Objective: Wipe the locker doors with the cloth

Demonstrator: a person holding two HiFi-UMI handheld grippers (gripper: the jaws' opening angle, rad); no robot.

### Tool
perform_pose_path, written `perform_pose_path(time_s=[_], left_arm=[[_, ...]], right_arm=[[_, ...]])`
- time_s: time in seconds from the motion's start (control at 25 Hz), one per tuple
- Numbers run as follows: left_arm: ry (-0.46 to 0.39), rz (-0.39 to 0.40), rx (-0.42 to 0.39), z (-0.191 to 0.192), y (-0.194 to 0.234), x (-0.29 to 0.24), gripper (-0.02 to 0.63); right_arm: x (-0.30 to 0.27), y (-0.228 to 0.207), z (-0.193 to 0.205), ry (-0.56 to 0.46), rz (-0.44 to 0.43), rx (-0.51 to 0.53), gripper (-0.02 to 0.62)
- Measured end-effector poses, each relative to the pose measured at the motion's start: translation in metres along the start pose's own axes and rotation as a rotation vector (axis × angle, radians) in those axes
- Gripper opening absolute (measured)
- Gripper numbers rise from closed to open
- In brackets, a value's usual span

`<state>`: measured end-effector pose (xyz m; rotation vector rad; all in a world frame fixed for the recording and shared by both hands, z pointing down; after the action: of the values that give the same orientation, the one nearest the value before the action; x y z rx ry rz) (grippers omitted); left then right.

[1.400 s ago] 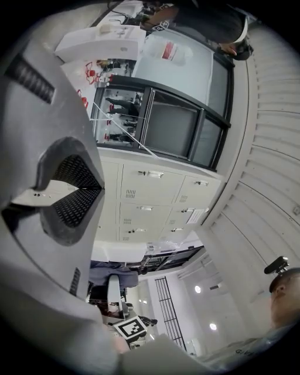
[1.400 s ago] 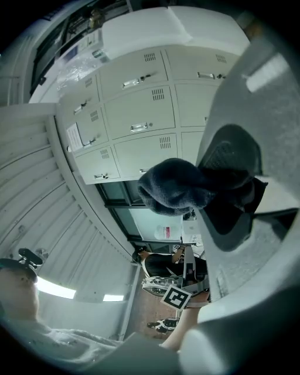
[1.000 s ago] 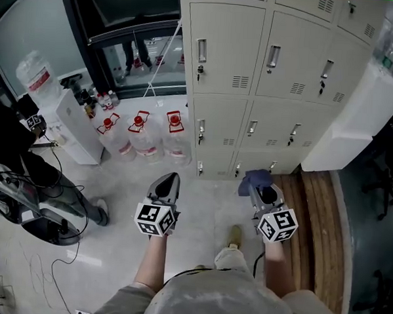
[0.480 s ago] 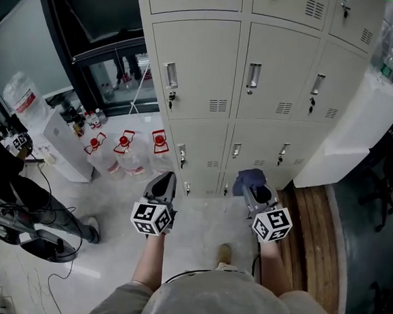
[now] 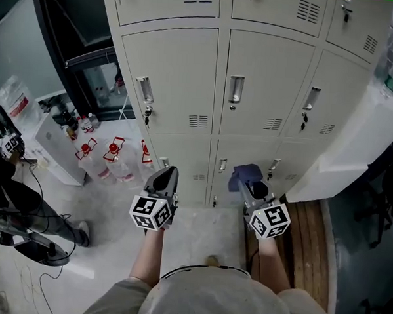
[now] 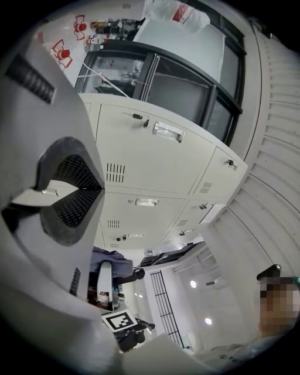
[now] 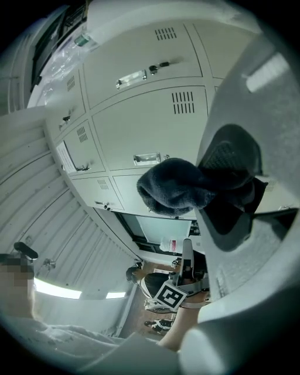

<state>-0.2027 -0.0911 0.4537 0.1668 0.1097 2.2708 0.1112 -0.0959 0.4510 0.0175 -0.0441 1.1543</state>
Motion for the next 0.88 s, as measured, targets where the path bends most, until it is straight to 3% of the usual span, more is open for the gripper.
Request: perform_pose_path(time_s=[0.36, 0.88], left_arm=[[-0.007, -0.013, -0.007, -0.014, -0.007, -0.064, -0.002], [-0.070, 0.048, -0.048, -0.094, 0.001, -0.127, -0.002]], right_arm=[[-0.046, -0.048, -0.027, -0.069, -0.064, -0.002, 0.106], [-0.117, -0.051, -0.125, -0.242, -0.161, 0.063, 0.106]])
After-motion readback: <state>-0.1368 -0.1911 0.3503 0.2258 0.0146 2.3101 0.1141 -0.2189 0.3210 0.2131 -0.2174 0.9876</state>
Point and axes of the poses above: the fingertips, and each gripper's own axes: x backward along the fingers, y to its left, z out of its underside, the point moved 10 cm from there along x, backward along the fingers, and after that the axes turned 14 degrees about z, right-handed, at the moved point
